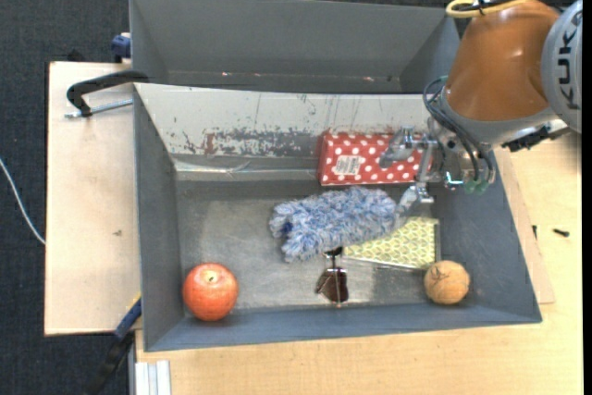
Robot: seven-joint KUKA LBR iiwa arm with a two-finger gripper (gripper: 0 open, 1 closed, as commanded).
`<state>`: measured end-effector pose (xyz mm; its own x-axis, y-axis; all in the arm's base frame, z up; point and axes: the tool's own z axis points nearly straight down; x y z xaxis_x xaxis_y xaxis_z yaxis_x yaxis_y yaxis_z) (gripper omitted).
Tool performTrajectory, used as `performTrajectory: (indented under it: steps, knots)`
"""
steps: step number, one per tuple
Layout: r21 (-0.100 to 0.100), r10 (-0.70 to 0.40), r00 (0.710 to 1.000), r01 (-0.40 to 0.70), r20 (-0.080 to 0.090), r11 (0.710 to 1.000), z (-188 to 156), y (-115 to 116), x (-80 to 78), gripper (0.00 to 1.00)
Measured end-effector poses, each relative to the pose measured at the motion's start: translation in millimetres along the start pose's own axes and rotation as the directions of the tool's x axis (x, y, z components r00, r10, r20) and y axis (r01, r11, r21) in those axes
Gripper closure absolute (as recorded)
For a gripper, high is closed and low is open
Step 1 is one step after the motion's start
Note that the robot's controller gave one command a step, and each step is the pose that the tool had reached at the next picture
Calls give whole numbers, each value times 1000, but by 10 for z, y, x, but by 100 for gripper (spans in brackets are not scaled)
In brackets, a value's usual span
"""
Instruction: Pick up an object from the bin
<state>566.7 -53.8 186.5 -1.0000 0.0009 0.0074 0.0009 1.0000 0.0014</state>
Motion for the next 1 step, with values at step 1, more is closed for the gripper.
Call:
performTrajectory:
  steps: [1]
  knots:
    - [1, -1, 1000, 1, 8, 1000, -45, 1, -17, 0]
